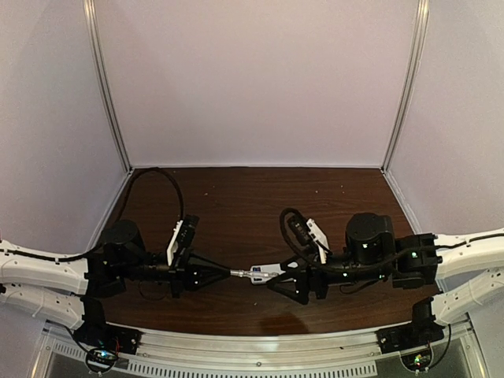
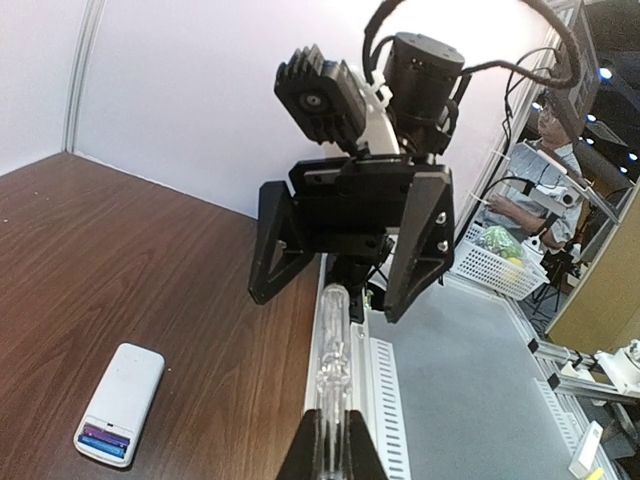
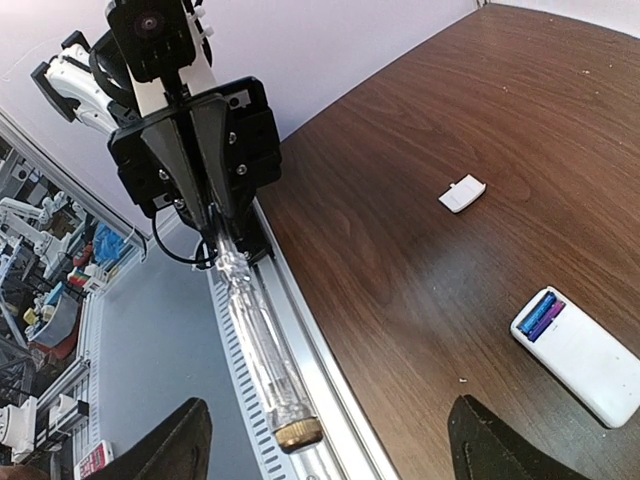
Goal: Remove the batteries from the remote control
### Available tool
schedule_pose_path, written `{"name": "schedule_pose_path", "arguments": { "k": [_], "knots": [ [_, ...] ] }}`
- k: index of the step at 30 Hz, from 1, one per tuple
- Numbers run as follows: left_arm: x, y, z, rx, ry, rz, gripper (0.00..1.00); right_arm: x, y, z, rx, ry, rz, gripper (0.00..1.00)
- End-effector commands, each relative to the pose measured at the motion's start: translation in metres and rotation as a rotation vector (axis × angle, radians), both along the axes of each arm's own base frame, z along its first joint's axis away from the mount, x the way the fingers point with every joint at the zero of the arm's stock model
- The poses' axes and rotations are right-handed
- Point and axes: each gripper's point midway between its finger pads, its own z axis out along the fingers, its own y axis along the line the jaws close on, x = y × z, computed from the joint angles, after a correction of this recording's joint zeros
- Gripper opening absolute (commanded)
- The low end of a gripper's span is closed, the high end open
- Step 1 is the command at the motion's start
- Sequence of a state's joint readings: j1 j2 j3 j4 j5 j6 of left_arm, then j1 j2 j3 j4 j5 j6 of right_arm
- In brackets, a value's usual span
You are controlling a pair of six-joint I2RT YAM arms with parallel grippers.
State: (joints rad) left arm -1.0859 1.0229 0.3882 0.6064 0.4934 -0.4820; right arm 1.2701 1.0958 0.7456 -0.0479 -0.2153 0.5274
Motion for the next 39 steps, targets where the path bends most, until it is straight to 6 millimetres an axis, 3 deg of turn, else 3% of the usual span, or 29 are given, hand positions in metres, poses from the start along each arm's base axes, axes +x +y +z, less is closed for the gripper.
{"name": "schedule_pose_path", "arguments": {
  "k": [1, 11, 22, 32, 39],
  "knots": [
    [0.003, -0.002, 0.01, -0.058, 0.014, 0.016, 0.0, 0.012, 0.002, 0.02, 0.133, -0.042, -0.068, 0.82],
    [0.007, -0.009, 0.009, -0.091, 0.058, 0.016, 0.0, 0.002, 0.013, 0.038, 0.289, -0.093, -0.017, 0.74],
    [0.0, -0.008, 0.017, -0.147, 0.086, -0.032, 0.0, -0.001, 0.027, 0.031, 0.266, -0.156, -0.012, 0.68],
    [-0.003, -0.004, 0.02, -0.158, 0.086, -0.036, 0.0, -0.01, 0.04, 0.035, 0.3, -0.185, 0.03, 0.43],
    [-0.006, -0.001, 0.022, -0.163, 0.086, -0.049, 0.0, -0.016, 0.045, 0.04, 0.325, -0.201, 0.065, 0.35]
  ]
}}
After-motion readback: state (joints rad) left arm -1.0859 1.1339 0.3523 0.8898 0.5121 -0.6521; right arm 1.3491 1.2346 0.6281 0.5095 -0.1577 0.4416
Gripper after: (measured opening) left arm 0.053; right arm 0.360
